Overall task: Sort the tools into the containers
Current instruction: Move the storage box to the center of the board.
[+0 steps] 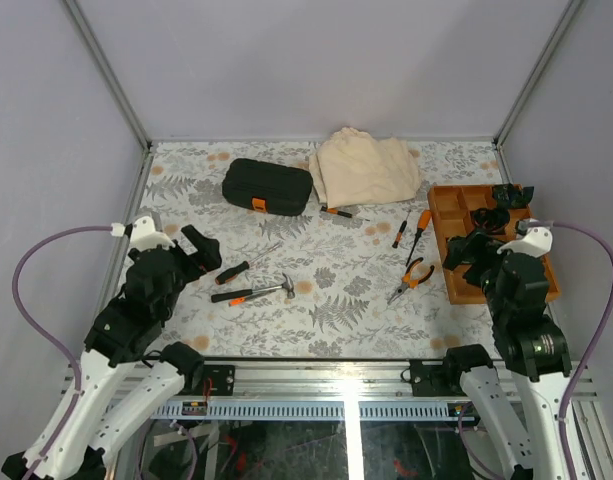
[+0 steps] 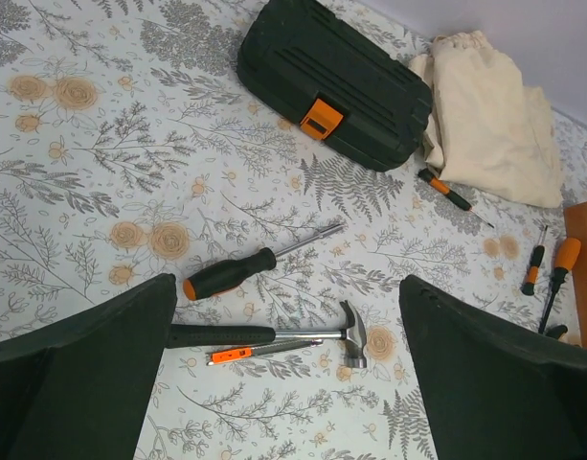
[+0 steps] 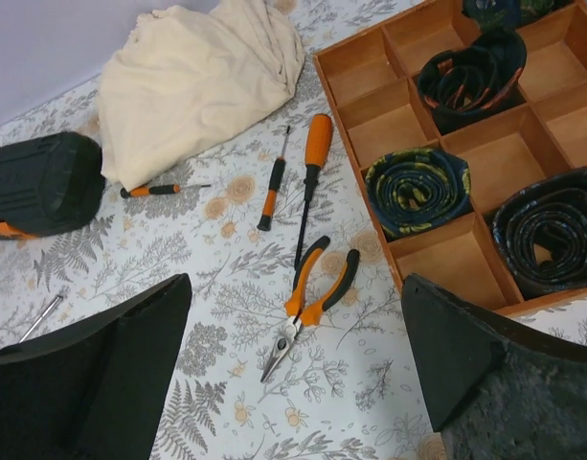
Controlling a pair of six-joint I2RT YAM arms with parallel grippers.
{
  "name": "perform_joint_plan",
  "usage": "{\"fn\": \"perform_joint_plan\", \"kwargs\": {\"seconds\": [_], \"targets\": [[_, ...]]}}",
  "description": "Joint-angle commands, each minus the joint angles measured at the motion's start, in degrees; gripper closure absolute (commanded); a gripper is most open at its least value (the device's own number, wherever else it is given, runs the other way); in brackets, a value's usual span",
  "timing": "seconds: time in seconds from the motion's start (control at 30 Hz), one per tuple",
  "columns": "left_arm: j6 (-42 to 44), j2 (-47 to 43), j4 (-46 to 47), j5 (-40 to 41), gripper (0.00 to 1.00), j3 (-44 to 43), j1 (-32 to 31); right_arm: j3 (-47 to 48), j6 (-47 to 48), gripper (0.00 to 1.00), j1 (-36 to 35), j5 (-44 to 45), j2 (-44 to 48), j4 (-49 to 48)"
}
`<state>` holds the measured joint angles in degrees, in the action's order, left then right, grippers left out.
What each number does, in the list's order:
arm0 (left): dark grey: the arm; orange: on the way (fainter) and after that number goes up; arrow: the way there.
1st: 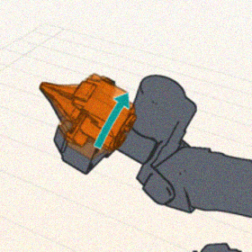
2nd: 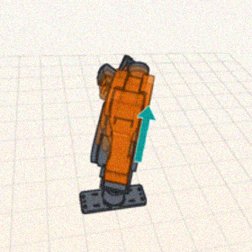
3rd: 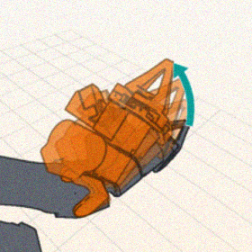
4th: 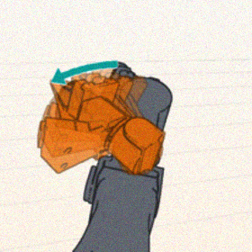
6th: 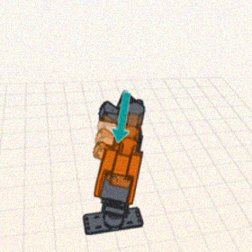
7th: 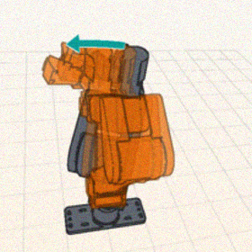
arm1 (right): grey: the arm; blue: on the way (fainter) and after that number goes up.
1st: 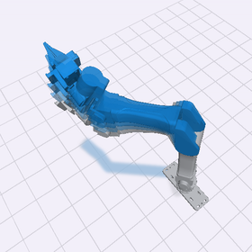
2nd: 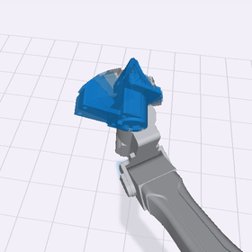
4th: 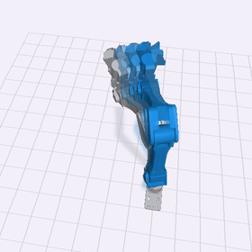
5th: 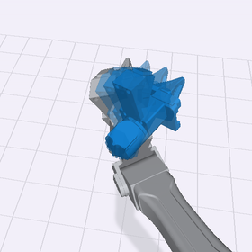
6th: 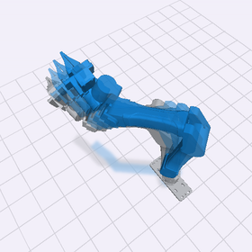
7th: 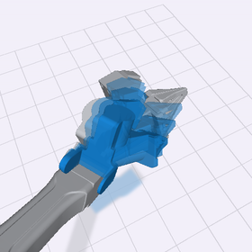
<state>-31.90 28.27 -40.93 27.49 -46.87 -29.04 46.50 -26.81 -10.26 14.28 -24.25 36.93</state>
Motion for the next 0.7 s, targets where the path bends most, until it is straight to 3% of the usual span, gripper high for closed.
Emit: {"fn": "perform_joint_plan", "kwargs": {"seconds": [0.0, 0.27, 0.67], "targets": [[2.89, 4.17, 0.26, -6.23, 0.02, -4.02, 4.04, 4.51, 2.41, 0.02, 5.39, -7.18, -4.66, -1.99], [4.94, 11.57, 0.73, -10.56, 0.01, -8.53, 8.42, 7.86, 2.27, 0.01, 11.26, -10.37, -13.2, -3.29], [4.33, 22.75, 2.33, -10.16, 0.0, -11.56, 9.91, 7.11, 0.44, 0.01, 13.22, -14.55, -21.6, -3.37]]}}
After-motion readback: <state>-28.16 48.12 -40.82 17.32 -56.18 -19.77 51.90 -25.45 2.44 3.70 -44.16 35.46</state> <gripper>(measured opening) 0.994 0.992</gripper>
